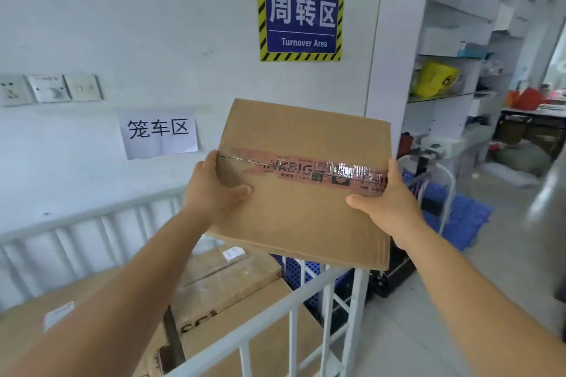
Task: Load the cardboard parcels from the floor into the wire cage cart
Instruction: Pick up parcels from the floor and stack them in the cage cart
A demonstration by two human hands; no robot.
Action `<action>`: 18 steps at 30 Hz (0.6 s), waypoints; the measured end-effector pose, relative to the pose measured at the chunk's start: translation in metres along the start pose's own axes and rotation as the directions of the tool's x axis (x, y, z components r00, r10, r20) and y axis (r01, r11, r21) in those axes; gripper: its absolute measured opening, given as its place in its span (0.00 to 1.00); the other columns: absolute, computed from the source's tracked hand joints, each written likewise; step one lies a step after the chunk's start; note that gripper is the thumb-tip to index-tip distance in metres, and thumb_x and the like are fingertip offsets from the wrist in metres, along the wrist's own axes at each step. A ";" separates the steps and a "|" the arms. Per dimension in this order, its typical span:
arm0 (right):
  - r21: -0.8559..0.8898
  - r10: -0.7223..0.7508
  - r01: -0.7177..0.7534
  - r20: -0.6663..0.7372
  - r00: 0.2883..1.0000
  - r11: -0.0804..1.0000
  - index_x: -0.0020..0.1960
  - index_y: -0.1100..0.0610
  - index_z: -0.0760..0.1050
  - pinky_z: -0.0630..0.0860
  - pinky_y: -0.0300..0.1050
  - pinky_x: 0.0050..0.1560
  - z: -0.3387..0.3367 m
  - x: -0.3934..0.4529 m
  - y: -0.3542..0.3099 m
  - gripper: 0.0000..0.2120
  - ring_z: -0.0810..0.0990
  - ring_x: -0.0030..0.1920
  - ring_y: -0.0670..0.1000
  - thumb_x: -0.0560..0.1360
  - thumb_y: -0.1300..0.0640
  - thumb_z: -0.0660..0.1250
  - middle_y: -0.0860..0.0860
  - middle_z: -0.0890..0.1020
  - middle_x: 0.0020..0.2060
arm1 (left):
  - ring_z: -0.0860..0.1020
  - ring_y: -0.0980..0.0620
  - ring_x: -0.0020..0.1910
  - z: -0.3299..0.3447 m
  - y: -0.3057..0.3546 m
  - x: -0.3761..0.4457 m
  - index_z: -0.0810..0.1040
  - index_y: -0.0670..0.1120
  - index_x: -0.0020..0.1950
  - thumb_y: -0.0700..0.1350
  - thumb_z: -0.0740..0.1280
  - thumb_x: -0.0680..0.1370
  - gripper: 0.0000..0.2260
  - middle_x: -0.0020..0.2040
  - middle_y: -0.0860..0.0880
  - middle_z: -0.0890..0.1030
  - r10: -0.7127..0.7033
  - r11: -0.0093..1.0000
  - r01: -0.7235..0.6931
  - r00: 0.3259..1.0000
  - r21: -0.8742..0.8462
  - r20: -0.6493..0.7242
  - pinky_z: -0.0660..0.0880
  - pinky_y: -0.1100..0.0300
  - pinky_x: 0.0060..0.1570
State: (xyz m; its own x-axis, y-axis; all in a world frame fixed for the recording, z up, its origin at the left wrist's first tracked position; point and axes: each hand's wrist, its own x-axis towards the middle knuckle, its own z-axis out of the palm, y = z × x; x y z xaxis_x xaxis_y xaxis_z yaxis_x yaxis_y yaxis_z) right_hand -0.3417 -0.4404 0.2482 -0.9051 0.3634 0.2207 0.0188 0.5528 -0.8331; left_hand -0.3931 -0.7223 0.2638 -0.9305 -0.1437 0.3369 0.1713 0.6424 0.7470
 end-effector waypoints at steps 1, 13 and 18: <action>0.001 -0.007 0.006 0.028 1.000 1.000 0.74 0.47 0.56 0.73 0.56 0.62 0.021 0.001 -0.009 0.45 0.77 0.58 0.51 0.65 0.50 0.78 0.42 0.76 0.58 | 0.72 0.45 0.64 -0.015 -0.016 0.004 0.62 0.48 0.75 0.48 0.77 0.67 0.40 0.66 0.47 0.70 -0.019 1.000 0.019 1.000 0.011 -0.019 0.71 0.50 0.60; 0.006 -0.025 0.025 0.419 0.908 1.000 0.79 0.51 0.50 0.68 0.45 0.54 0.246 -0.013 -0.081 0.46 0.73 0.58 0.50 0.71 0.54 0.76 0.48 0.74 0.61 | 0.74 0.45 0.59 -0.138 -0.203 0.006 0.65 0.49 0.72 0.47 0.77 0.68 0.36 0.63 0.47 0.71 -0.344 0.932 0.355 0.929 0.067 -0.136 0.72 0.53 0.54; -0.031 0.012 0.006 0.571 0.821 1.000 0.80 0.49 0.42 0.70 0.49 0.61 0.338 -0.013 -0.077 0.54 0.72 0.67 0.56 0.69 0.53 0.77 0.52 0.71 0.69 | 0.74 0.47 0.56 -0.155 -0.272 -0.006 0.64 0.49 0.73 0.48 0.78 0.68 0.38 0.65 0.47 0.71 -0.502 0.846 0.524 0.846 0.100 -0.180 0.74 0.51 0.55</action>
State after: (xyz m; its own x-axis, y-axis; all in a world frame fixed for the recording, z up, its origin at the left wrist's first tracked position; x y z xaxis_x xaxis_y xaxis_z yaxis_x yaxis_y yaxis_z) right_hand -0.4749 -0.7412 0.1380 -0.9853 -0.1231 -0.1185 0.0260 0.5778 -0.8158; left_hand -0.3839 -1.0131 0.1474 -0.8146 -0.5798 0.0129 -0.3748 0.5432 0.7513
